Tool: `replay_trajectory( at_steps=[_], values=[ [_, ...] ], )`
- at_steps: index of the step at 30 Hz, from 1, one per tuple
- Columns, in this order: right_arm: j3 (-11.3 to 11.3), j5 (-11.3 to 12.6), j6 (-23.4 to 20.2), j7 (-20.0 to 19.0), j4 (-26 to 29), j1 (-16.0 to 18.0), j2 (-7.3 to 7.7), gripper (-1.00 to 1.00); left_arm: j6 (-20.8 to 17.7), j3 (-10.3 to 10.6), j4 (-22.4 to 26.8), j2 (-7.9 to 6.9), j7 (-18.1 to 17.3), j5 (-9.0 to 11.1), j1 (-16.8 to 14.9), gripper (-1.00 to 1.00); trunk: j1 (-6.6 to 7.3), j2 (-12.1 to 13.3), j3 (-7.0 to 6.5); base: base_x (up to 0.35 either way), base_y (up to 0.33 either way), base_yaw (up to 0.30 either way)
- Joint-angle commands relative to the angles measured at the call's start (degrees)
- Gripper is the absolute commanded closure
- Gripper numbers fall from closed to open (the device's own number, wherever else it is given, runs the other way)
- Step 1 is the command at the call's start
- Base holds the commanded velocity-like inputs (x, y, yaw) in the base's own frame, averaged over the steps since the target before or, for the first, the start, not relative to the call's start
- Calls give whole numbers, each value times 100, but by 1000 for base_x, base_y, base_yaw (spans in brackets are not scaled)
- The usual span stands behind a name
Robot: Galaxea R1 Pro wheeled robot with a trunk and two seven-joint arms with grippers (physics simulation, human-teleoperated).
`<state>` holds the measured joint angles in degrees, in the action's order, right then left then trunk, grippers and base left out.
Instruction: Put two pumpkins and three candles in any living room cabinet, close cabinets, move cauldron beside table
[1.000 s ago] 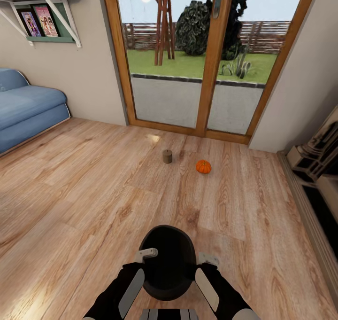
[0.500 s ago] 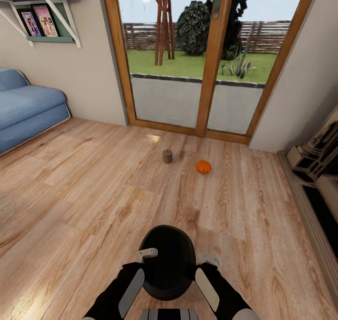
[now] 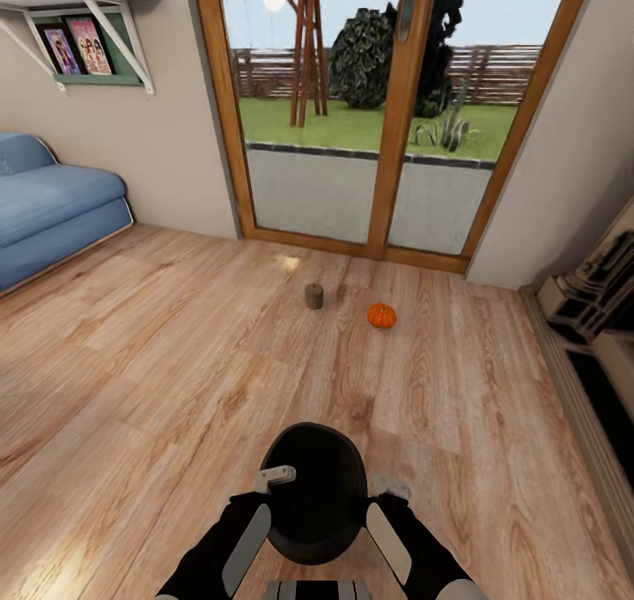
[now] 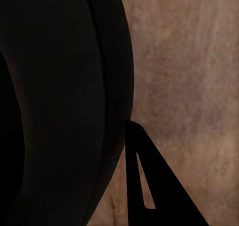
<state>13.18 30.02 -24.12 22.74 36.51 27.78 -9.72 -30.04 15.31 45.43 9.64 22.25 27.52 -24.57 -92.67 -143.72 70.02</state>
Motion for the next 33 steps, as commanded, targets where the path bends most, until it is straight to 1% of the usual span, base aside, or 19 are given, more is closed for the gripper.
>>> replay_trajectory(
  at_steps=[1,33],
  values=[
    [27,81,4,46,14,3,5,100,-24,15,10,-6,65,8,-2,100,2,-2,4,0,0,0],
    [-6,127,7,37,75,1,26,100,-32,7,10,-6,63,17,-2,100,84,40,-705,0,0,0]
  ],
)
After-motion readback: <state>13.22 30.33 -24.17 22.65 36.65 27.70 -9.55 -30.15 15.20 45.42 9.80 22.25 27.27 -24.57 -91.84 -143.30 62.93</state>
